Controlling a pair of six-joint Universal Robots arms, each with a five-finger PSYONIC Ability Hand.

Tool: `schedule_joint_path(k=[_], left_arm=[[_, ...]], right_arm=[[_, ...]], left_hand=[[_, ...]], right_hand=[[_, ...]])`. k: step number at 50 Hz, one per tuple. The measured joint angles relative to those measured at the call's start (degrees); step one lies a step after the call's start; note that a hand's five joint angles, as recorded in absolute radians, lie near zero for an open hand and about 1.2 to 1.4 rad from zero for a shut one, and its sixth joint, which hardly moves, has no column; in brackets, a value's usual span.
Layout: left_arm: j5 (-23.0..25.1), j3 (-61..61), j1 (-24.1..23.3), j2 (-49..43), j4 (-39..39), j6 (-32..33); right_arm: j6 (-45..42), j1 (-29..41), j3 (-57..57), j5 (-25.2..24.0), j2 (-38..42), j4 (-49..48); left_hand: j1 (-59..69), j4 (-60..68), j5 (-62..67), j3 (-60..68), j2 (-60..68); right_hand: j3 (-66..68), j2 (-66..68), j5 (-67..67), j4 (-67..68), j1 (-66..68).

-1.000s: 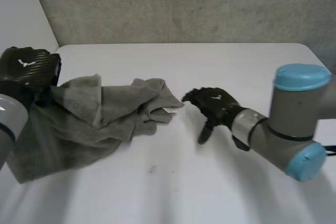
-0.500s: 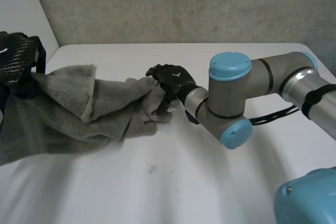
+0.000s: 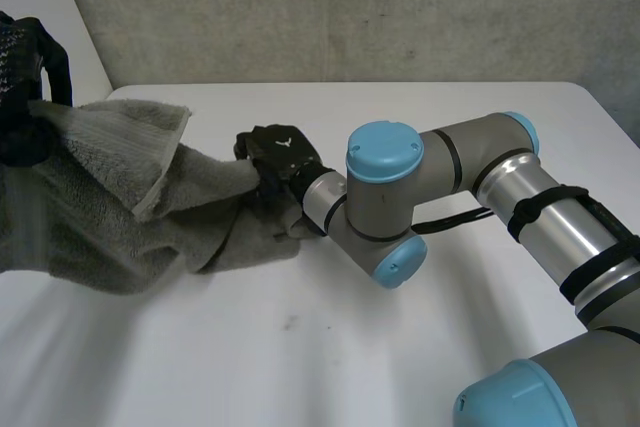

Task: Fold the towel.

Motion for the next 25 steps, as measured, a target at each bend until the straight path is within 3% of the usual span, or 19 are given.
schedule_joint_path(k=[5, 10, 18, 25], left_arm=[[0.0, 0.0, 0.7, -1.2, 0.7, 0.0], [-0.1, 0.2, 2.3, -4.8, 4.1, -0.8], [-0.3, 1.3, 2.4, -11.5, 15.1, -8.5], [-0.7, 4.3, -1.7, -19.6, 26.5, -19.4]], right_arm=[[-2.0, -1.0, -1.0, 6.5, -2.1, 0.5], [-9.7, -4.9, 0.4, 12.5, -8.6, 2.5], [-23.9, -9.4, 8.1, 14.1, -22.8, 5.7], [-34.1, -11.9, 17.8, 15.3, -36.8, 5.7]], left_hand=[[0.0, 0.0, 0.0, 0.0, 0.0], [0.0, 0.0, 0.0, 0.0, 0.0], [0.0, 0.0, 0.0, 0.0, 0.0], [0.2, 0.0, 0.0, 0.0, 0.0]], right_hand=[[0.0, 0.0, 0.0, 0.1, 0.0], [0.0, 0.0, 0.0, 0.1, 0.0], [0.0, 0.9, 0.1, 0.1, 1.0], [0.0, 0.9, 0.1, 0.1, 1.3]])
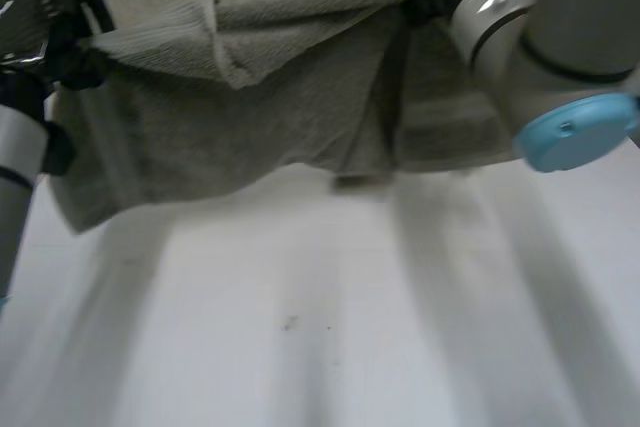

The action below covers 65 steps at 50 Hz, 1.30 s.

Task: Fold the towel.

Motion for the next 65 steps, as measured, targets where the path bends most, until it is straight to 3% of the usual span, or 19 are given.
schedule_joint_path(k=[12, 24, 30, 33, 35, 37, 40, 44, 55, 65], left_arm=[[-2.7, 4.2, -7.6, -12.6, 5.8, -3.8], [-3.1, -4.2, -7.9, -24.3, 5.3, -2.8], [-3.1, -7.5, -7.5, -26.4, 4.7, -2.5], [-3.0, -9.0, -7.2, -25.7, 4.2, -2.4], [-2.8, -9.9, -7.0, -24.5, 3.8, -2.4], [-2.7, -10.5, -6.8, -23.0, 3.3, -2.2], [-2.5, -11.3, -6.7, -20.2, 2.2, -1.1], [-2.2, -11.9, -7.1, -16.6, 0.6, 1.6], [1.0, -11.3, -11.0, -12.3, -0.3, 7.3], [2.0, -5.2, -18.5, -18.8, -0.5, 7.6]], right_arm=[[-4.2, -2.0, 13.6, 0.5, -11.3, 1.1], [-6.8, -0.5, 39.5, -3.6, -6.2, 2.2], [-6.7, -0.5, 47.2, -3.9, -3.7, -0.3], [-6.2, -0.8, 49.7, -3.9, -4.1, -2.4], [-5.6, -1.0, 51.1, -3.9, -5.0, -3.8], [-4.8, -1.1, 51.9, -3.8, -5.9, -5.0], [-2.5, -1.2, 53.3, -3.8, -7.4, -6.8], [1.5, -1.2, 55.4, -4.1, -8.8, -8.7], [6.1, -3.5, 65.7, -7.4, -12.6, -12.4], [5.7, -10.0, 76.5, -8.4, -18.7, -20.5]], left_hand=[[0.1, 0.0, 0.0, 0.0, 0.0], [0.2, 0.0, 0.0, 0.0, 0.0], [0.2, -0.6, 0.0, -0.5, -0.5], [-10.3, -11.0, -9.9, -10.7, -12.0], [-24.3, -26.2, -25.4, -26.0, -26.2], [-37.8, -39.3, -38.9, -39.1, -39.2], [-49.9, -51.6, -51.2, -51.5, -51.7], [-54.6, -56.4, -55.5, -56.4, -56.5], [-55.3, -57.1, -56.0, -56.9, -57.1], [-51.4, -53.1, -52.0, -52.9, -53.0]], right_hand=[[0.0, 0.0, 0.7, 0.0, 0.0], [0.0, 0.0, 0.8, 0.0, 0.0], [0.0, 0.0, 0.8, 0.0, 0.0], [-19.9, -21.4, -20.6, -20.1, -21.8], [-39.8, -41.2, -41.3, -39.8, -41.9], [-50.0, -50.4, -51.7, -49.9, -51.7], [-52.8, -52.0, -55.5, -53.2, -54.0], [-52.8, -52.0, -55.7, -53.2, -54.0], [-53.5, -52.8, -57.4, -55.0, -55.6], [-62.0, -61.4, -63.4, -61.5, -63.7]])
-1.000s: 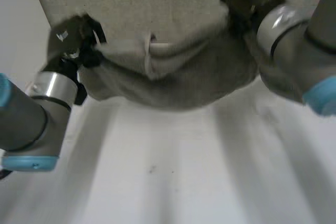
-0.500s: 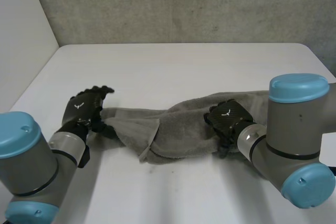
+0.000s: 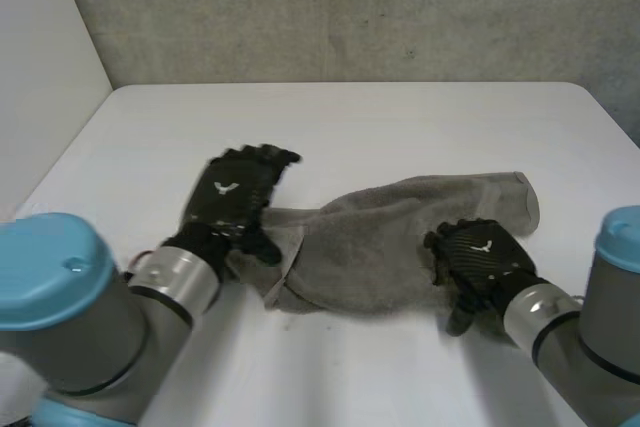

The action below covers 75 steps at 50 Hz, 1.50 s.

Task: Fold the towel.

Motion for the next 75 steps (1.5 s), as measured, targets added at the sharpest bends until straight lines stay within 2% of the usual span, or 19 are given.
schedule_joint_path(k=[4, 10, 17, 24, 29, 34, 36, 41, 48, 56, 69, 75], left_arm=[[-1.4, 4.1, -3.0, -5.1, -0.8, 0.5], [-7.5, 12.1, -6.4, -14.3, -2.8, 3.3], [-14.8, 18.8, -7.4, -21.0, -3.7, 6.9], [-20.0, 21.9, -7.0, -23.1, -3.6, 7.9], [-23.5, 22.4, -6.2, -23.2, -3.7, 9.6], [-27.9, 20.9, -3.1, -21.2, -4.2, 14.2], [-29.1, 19.6, -1.4, -19.5, -4.4, 15.7], [-30.1, 15.8, 2.6, -13.5, -4.6, 17.5], [-26.8, 10.1, 5.8, -5.6, -4.5, 17.6], [-20.8, 4.4, 6.8, -2.3, -4.5, 17.4], [1.8, -1.8, 6.2, -0.8, -4.5, 18.5], [7.7, -2.0, 6.5, -1.8, -4.5, 22.5]], right_arm=[[0.0, -1.5, 2.6, 0.0, -1.1, -2.0], [0.1, -2.9, 5.4, 0.1, -1.7, -4.7], [1.1, -4.4, 7.3, 0.2, -1.6, -8.9], [4.5, -5.0, 6.9, 0.1, -0.9, -10.4], [6.9, -5.1, 6.0, 0.0, 0.2, -10.6], [7.7, -5.0, 5.4, -0.1, 1.1, -11.1], [7.7, -5.0, 5.3, -0.1, 1.2, -11.3], [7.5, -5.0, 5.0, -0.5, 1.3, -11.7], [7.1, -5.0, 4.5, -1.6, 1.3, -11.8], [7.0, -5.0, 4.4, -2.2, 0.6, -11.7], [6.9, -5.0, 3.9, -2.3, -0.8, -11.3], [6.7, -5.9, 3.1, -2.2, -1.3, -10.7]], left_hand=[[2.5, 2.7, 2.7, 2.7, 2.7], [2.9, 3.2, 3.2, 3.2, 3.2], [3.1, 3.3, 3.3, 3.2, 3.3], [3.2, 3.4, 3.4, 3.4, 3.4], [3.2, 3.4, 3.4, 3.4, 3.4], [3.0, 3.2, 2.9, 3.2, 3.2], [3.0, 3.2, 2.7, 3.1, 3.1], [2.9, 2.9, 2.5, 2.8, 2.8], [-2.1, -2.1, -2.6, -2.3, -2.3], [-3.5, -3.7, -3.8, -3.7, -3.9], [-3.5, -3.8, -3.9, -3.9, -3.9], [-3.5, -3.6, -3.7, -3.7, -3.8]], right_hand=[[-0.1, 0.0, 0.0, 0.0, -0.7], [-0.1, 0.0, 0.0, 0.0, -0.7], [-0.1, 0.0, 0.0, 0.0, -0.7], [1.1, 1.1, 1.8, 1.1, 1.6], [20.7, 20.4, 21.9, 19.7, 20.6], [52.0, 52.1, 53.0, 51.1, 53.2], [59.2, 59.1, 60.3, 58.5, 60.3], [61.6, 61.1, 63.4, 61.5, 62.3], [61.6, 61.1, 63.4, 61.5, 62.3], [61.6, 61.1, 63.4, 61.5, 62.3], [61.6, 61.1, 63.4, 61.5, 62.3], [61.6, 61.1, 63.4, 61.5, 62.3]])
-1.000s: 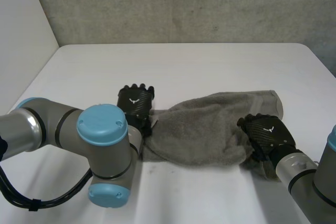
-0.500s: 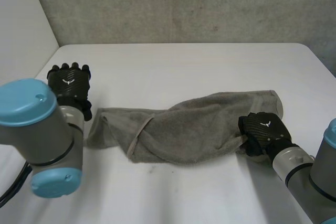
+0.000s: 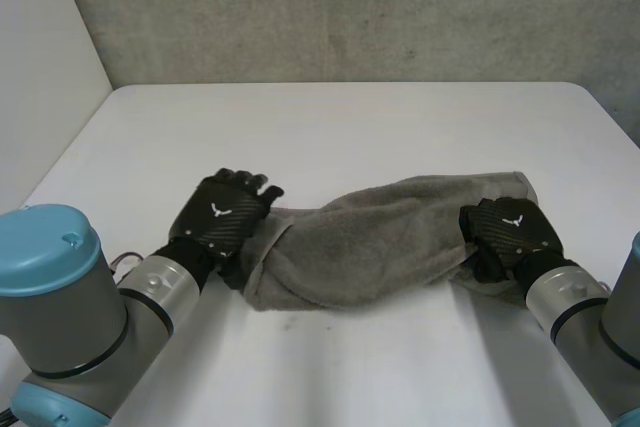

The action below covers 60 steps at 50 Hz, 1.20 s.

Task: Fold the towel.

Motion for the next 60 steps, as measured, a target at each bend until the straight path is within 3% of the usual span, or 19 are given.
schedule_joint_path(k=[11, 16, 35, 51, 60], left_arm=[[15.9, -1.1, 3.3, -1.8, -0.2, 14.5], [18.8, -1.2, 4.0, -3.0, -0.1, 18.9], [19.1, 1.3, 6.0, -10.2, 0.9, 29.7], [19.0, 2.9, 7.5, -12.2, 7.3, 29.7], [18.9, 0.7, 9.2, -6.6, 7.7, 28.9]], right_arm=[[-0.9, -2.3, -1.7, -0.9, -0.9, 1.7], [-0.9, -2.6, -2.0, -1.1, -0.9, 2.0], [-0.7, -3.7, -2.4, -1.0, -0.9, 2.4], [-0.8, -4.7, -3.0, -1.0, -0.9, 2.8], [-1.0, -5.6, -5.8, -1.5, -1.5, 6.3]], left_hand=[[4.4, 4.7, 4.6, 4.8, 4.8], [7.9, 8.2, 8.2, 8.3, 8.4], [16.7, 17.1, 17.0, 17.1, 17.2], [49.1, 50.2, 49.5, 50.1, 50.3], [53.5, 56.3, 55.3, 56.2, 56.0]], right_hand=[[0.0, 0.0, 0.0, 0.0, 0.0], [0.0, 0.0, 0.0, 0.0, 0.0], [0.0, 0.0, 0.0, 0.0, 0.0], [0.0, 0.0, 0.0, 0.0, 0.0], [0.0, 0.0, 0.0, 0.0, 0.4]])
